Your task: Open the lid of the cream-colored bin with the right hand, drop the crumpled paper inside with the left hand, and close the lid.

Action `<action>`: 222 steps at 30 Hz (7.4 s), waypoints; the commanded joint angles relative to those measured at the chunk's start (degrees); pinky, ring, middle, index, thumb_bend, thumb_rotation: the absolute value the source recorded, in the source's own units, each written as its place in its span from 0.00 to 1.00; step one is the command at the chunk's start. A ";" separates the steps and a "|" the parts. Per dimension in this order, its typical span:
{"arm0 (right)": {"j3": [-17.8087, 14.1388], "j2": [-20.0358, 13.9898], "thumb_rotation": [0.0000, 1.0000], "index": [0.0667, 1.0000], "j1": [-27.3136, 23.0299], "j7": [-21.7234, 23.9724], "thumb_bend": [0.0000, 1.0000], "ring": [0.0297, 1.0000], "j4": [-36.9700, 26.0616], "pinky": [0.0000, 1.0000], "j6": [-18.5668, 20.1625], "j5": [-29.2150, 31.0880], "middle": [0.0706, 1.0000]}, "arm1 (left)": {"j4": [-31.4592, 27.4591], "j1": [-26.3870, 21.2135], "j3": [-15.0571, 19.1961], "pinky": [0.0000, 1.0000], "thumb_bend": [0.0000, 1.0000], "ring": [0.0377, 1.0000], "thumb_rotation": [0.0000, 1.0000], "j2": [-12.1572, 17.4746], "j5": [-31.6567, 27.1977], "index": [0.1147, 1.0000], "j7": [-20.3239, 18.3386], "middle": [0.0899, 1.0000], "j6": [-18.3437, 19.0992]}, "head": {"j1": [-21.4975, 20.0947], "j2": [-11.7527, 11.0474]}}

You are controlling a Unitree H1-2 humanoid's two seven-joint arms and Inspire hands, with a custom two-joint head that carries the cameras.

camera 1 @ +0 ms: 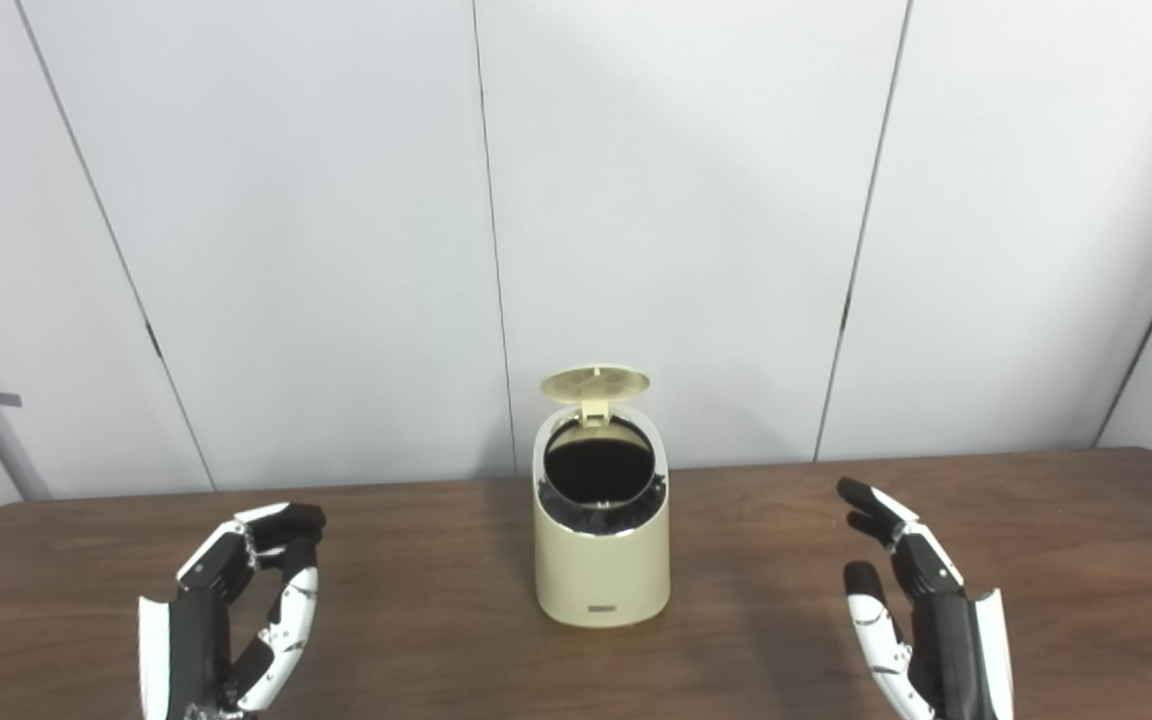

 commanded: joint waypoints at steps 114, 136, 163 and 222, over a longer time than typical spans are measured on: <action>16.47 -12.51 1.00 0.80 -30.02 45.82 0.83 0.85 -7.84 0.77 40.28 -25.95 0.82 | -11.67 -0.35 1.01 0.49 0.20 0.58 0.28 -6.22 3.15 0.54 -6.15 0.59 4.97 | 0.77 6.93; 21.35 -12.70 0.92 0.75 -28.86 49.31 0.88 0.81 -8.48 0.73 41.50 -31.06 0.78 | -13.12 -0.45 0.53 0.49 0.22 0.59 0.30 -7.00 3.08 0.54 -6.45 0.59 7.07 | 0.92 7.85; 20.89 -11.73 0.93 0.75 -27.19 49.69 0.90 0.81 -9.71 0.73 43.15 -31.86 0.78 | -13.52 -0.63 0.74 0.50 0.22 0.59 0.31 -6.76 3.12 0.54 -6.42 0.59 7.64 | 0.77 8.37; 17.30 -10.02 1.00 0.78 -32.30 62.55 0.93 0.82 -14.60 0.76 51.12 -36.39 0.81 | -14.43 -0.81 0.51 0.49 0.23 0.58 0.32 -7.21 4.30 0.53 -5.65 0.58 8.87 | 1.12 8.59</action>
